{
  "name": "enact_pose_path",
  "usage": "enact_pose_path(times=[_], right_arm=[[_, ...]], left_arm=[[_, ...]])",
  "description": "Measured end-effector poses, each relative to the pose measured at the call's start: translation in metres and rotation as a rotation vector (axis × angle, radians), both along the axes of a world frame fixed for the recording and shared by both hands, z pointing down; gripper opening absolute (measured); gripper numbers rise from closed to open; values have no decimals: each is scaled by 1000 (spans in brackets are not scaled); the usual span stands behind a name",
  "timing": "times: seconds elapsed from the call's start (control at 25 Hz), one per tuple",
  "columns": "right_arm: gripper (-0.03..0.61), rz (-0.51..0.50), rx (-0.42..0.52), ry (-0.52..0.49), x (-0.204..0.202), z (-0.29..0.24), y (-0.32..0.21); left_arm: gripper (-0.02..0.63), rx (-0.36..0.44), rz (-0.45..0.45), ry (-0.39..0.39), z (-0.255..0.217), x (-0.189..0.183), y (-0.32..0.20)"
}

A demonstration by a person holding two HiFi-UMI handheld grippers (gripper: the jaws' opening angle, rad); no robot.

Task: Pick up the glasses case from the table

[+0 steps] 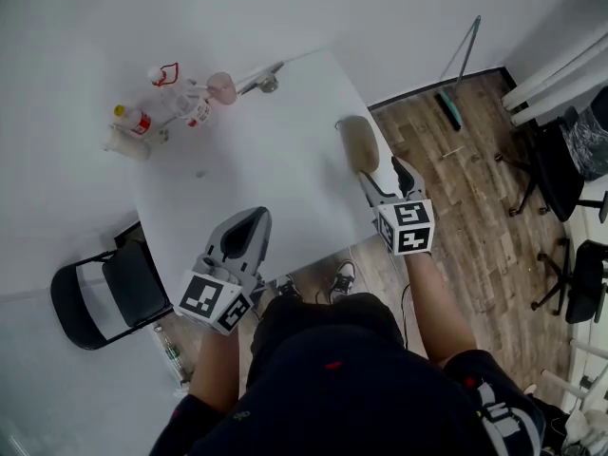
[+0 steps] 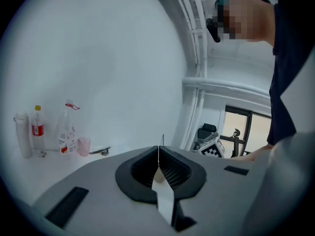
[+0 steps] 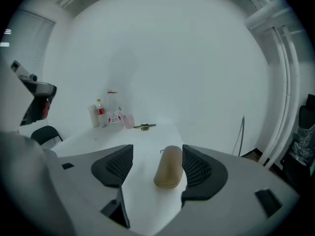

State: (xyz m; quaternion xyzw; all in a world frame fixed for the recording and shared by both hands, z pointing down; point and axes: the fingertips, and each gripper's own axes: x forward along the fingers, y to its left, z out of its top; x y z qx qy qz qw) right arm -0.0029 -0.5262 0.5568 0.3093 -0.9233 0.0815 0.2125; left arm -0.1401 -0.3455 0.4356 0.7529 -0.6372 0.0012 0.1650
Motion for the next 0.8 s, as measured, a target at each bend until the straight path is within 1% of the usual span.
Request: enact_pose_path(times=[0.16, 0.36, 0.56, 0.68, 0.8], right_arm=[[330, 33, -49, 87, -18, 48, -19], [367, 83, -97, 171, -33, 91, -50], [394, 175, -96, 209, -49, 127, -83], [402, 207, -142, 259, -52, 156, -91], [402, 211, -196, 260, -50, 173, -93]], left_arm=[[23, -19, 2, 14, 8, -11, 0], [23, -56, 4, 13, 19, -25, 1], [23, -85, -16, 35, 33, -38, 5], [23, -104, -36, 49, 40, -44, 9], [23, -110, -45, 52, 42, -50, 11]])
